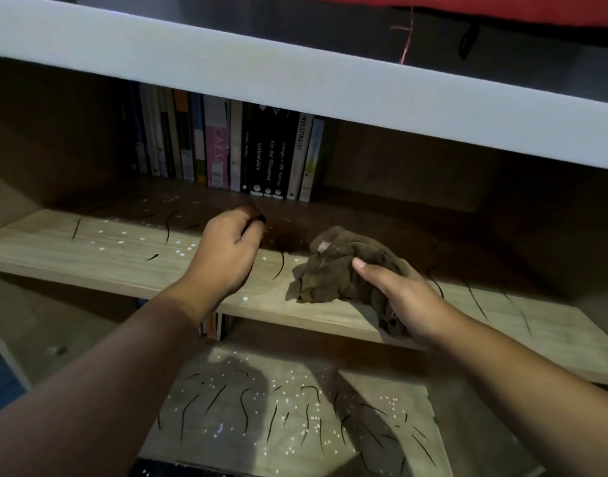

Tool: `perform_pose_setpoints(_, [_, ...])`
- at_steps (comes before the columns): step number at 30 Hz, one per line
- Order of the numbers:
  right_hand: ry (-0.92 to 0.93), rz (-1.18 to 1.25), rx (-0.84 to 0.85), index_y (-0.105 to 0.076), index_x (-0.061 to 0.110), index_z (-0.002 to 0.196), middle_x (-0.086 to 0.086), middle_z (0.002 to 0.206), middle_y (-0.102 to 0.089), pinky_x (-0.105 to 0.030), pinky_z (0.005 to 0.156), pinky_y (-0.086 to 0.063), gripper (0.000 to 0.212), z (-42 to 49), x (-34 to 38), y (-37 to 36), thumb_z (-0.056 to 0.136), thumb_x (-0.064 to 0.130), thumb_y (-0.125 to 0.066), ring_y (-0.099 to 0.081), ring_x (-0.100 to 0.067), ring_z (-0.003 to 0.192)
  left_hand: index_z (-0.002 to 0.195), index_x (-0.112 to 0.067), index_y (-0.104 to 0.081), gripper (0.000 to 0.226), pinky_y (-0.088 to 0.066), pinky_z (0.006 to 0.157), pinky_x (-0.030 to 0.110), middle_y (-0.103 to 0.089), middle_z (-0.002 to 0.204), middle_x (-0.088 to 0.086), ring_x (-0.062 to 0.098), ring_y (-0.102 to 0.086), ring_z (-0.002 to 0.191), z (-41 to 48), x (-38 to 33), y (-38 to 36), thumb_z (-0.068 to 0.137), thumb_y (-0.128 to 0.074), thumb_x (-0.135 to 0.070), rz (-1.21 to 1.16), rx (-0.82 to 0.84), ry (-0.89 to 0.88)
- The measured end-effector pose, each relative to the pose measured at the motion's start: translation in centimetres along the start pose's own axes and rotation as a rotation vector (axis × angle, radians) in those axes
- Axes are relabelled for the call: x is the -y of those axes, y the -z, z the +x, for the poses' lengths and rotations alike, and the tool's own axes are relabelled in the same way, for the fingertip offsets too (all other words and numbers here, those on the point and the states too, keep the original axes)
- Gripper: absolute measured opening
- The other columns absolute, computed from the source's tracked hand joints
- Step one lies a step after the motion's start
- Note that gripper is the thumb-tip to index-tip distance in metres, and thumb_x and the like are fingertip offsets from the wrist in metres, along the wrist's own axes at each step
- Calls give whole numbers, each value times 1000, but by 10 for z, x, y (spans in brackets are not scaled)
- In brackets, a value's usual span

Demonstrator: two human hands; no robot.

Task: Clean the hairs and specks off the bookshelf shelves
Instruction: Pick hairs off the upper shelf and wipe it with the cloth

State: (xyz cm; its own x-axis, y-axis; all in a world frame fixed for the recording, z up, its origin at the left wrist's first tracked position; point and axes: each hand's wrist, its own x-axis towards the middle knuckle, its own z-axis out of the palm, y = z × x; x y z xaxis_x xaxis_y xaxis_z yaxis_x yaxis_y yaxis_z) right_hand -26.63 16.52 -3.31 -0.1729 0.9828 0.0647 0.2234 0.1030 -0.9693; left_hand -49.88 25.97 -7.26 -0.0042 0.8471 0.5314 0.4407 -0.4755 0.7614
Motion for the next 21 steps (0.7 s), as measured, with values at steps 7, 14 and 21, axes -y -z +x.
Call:
perform_pose_setpoints(7, [40,120,-10,-70,34,95,13,99,-74,-20,84,-55,19,-35,3,-14,90,25,-54,-69,-7,96,88,-12,-63,16,-39,69,30,-63,86,5,21,-58,82,-1,-6,0,98,-50,-15,92,13,-35])
perform_pose_setpoints(14, [122,216,-97,-68,31,99,10,104,-73,-19,87,-53,19,-53,8,-24,94,22,-51,-68,-7,101,83,-17,-57,16,-35,67,30,-59,84,7,23,-55,79,-3,-9,1,98,-50,-16,154,31,-55])
perform_pose_setpoints(21, [211,-69,-139,-62,38,103,22,98,-70,-12,78,-51,16,-66,-3,-36,91,34,-52,-64,5,96,89,-7,-61,21,-42,70,36,-59,86,12,27,-55,82,-3,-8,2,98,-48,-20,207,36,-79])
